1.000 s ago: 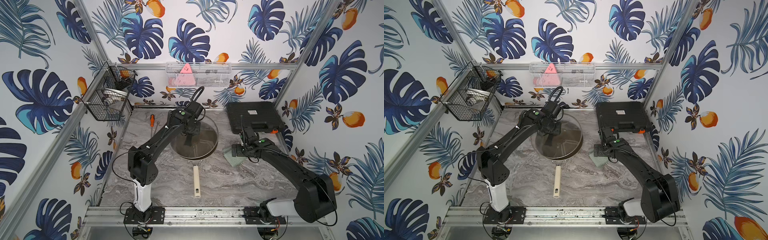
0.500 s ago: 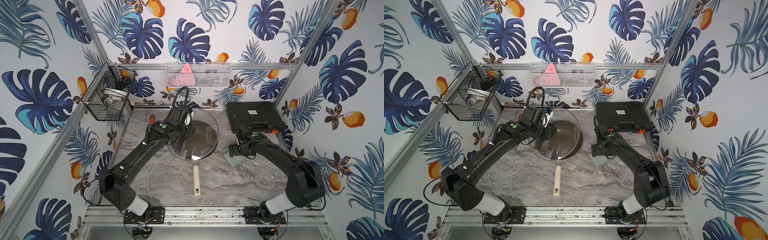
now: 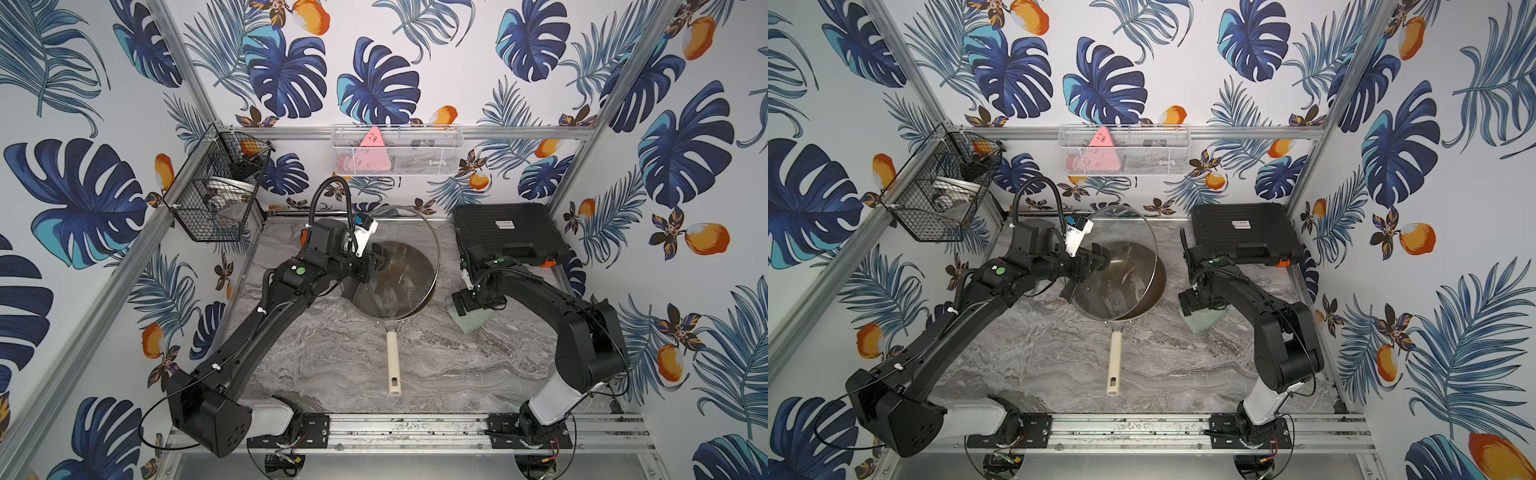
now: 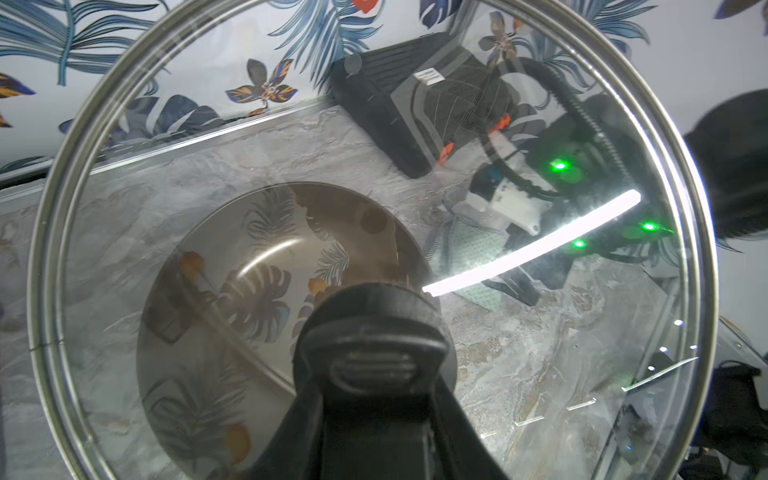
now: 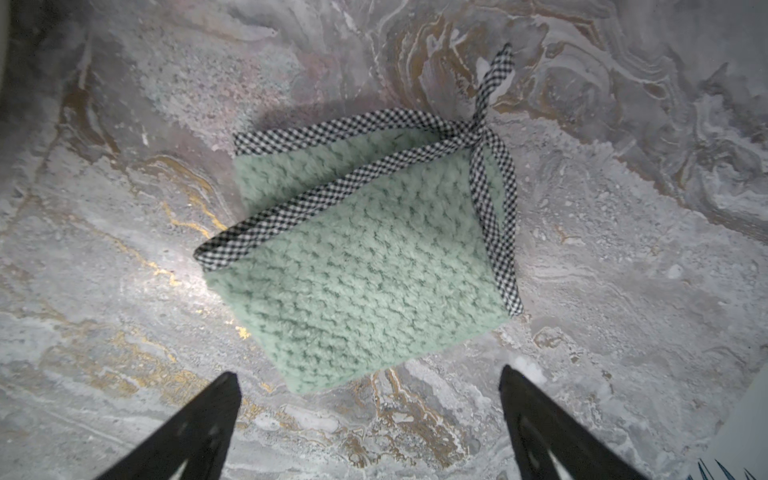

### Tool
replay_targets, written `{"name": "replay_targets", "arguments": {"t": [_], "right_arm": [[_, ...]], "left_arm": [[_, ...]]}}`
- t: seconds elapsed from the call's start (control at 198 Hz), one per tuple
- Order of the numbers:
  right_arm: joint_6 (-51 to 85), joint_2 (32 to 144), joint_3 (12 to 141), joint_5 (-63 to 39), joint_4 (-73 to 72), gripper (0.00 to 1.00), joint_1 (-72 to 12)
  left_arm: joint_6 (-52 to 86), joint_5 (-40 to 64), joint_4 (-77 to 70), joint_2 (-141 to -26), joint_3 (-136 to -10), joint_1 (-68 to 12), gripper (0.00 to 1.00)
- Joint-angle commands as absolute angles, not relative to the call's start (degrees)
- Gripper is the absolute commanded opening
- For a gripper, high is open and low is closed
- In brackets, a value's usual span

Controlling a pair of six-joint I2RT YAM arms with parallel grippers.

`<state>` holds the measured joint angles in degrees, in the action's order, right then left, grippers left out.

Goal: Wipe the pot lid with a cloth
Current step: Pick up the cleaning item at the center of the board.

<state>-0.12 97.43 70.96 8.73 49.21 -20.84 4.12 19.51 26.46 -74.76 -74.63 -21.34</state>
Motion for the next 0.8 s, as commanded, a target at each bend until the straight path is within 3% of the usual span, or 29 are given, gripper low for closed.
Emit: {"name": "replay_targets", "arguments": {"t": [0.0,0.207,0.469,0.797], "right_arm": [[-3.1,99.1,71.6,7.0,49.9,1.0,-20.2],[-4.5,101.4,71.1,6.5,49.3,0.98,-19.2],[-5.6,103.4,71.2,7.5,48.2,0.98,-18.9],[-5.5,107.8,72.3,6.6,46.4,0.94,-17.1]], "left_arm": [[2.8,26.7,12.4,-71.7,-71.5,-19.9,0.0],[5.9,34.1,6.4,-69.3,-66.7,-14.3,0.0],[17.2,48.7,-11.9,-69.8,-61.1,-7.6,0.0],[26.1,59.9,-28.5,-70.0,-57.3,-5.8,0.0]]}}
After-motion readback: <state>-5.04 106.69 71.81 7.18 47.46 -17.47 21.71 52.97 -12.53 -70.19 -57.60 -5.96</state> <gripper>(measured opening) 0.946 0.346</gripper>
